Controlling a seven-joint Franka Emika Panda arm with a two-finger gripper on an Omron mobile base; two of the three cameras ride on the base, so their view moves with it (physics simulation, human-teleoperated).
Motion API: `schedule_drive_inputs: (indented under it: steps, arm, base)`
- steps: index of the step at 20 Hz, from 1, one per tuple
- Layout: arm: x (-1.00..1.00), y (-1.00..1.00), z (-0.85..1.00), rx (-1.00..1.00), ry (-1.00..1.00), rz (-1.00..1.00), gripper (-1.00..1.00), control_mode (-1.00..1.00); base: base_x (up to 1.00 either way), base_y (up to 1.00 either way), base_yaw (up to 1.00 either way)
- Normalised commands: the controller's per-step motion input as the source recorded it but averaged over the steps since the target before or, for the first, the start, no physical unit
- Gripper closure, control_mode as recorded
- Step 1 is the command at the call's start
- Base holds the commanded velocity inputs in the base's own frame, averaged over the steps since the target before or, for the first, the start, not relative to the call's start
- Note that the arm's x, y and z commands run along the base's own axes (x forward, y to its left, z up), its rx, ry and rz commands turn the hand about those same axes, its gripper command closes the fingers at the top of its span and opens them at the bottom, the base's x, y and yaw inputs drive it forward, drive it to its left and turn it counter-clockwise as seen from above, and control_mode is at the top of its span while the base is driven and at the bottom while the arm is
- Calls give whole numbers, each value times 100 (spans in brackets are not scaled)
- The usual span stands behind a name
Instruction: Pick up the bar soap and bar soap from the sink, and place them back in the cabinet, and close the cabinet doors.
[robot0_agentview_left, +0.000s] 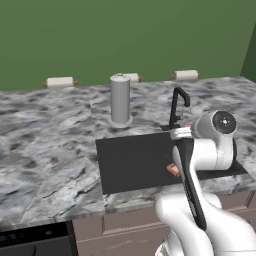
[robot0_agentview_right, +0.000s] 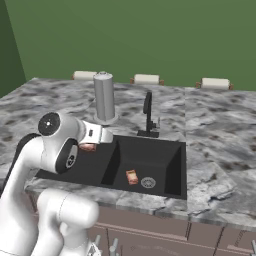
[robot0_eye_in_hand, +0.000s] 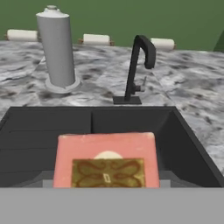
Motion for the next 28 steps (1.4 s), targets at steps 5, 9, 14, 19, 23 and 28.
schedule_drive_inputs:
  steps: [5,9,14,19,23,28]
  arm:
    - [-36,24,37,0,0,3,100,-100]
    - [-44,3,12,0,0,9,100,-100]
    - [-41,6,10,0,0,9,100,-100]
    - [-32,18,15,0,-1,2,100,-100]
    - [-14,14,27,0,-2,0,100,-100]
    - [-2,4,36,0,-3,-2,100,-100]
  base:
    - [0,0,0]
    - [0,0,0]
    - [0,0,0]
    - [0,0,0]
    - [0,0,0]
    - [0,0,0]
